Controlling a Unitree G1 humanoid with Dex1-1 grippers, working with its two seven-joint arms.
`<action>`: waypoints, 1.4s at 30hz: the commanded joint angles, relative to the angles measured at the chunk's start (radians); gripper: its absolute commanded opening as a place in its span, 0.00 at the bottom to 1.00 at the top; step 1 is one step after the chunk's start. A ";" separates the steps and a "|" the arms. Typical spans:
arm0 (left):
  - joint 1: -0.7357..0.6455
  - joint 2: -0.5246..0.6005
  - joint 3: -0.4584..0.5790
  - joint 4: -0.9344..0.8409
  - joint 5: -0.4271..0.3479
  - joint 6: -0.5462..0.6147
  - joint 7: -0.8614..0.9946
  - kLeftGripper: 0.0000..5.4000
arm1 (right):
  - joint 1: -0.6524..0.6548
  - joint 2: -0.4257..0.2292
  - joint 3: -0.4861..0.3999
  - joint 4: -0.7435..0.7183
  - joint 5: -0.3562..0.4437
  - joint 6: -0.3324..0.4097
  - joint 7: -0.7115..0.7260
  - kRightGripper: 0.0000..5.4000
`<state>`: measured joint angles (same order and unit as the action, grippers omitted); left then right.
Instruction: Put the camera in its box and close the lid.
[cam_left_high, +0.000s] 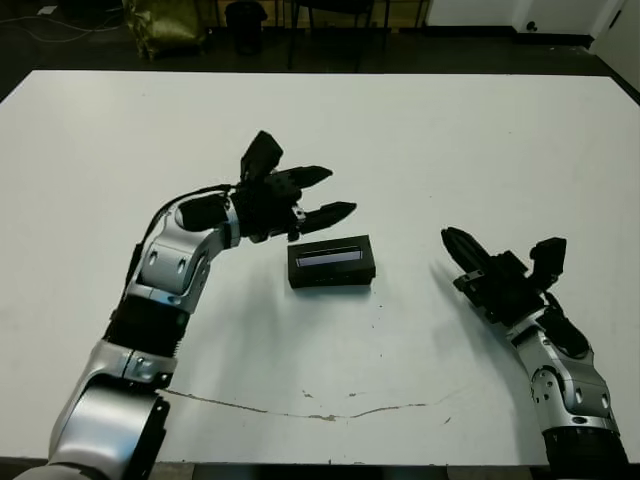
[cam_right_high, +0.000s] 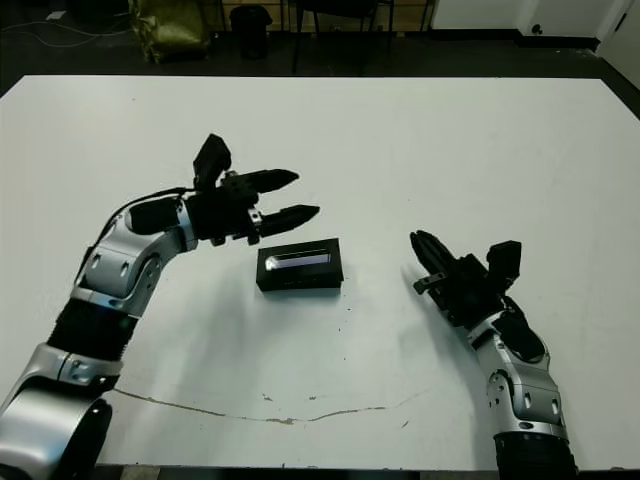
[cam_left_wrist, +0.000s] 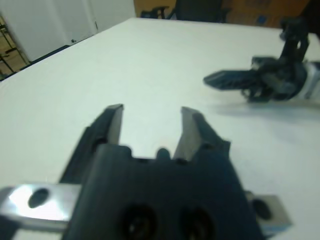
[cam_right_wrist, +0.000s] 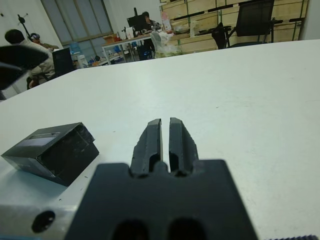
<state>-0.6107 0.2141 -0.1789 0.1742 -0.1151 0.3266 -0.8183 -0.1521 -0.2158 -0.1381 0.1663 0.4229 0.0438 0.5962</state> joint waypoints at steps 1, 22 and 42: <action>0.040 0.036 -0.036 -0.042 0.044 0.048 0.037 0.29 | 0.012 0.000 -0.005 0.000 0.004 0.026 -0.008 0.00; 0.487 -0.029 0.298 -0.574 -0.202 0.111 0.415 0.01 | -0.101 0.000 0.131 -0.265 -0.070 0.160 -0.101 0.00; 0.550 -0.011 0.407 -0.636 -0.365 0.101 0.538 0.01 | -0.187 0.033 0.371 -0.172 -0.246 0.215 -0.081 0.00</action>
<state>-0.0651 0.1957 0.2275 -0.4652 -0.4760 0.4160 -0.2895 -0.3450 -0.1769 0.2252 -0.0244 0.1909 0.2525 0.5123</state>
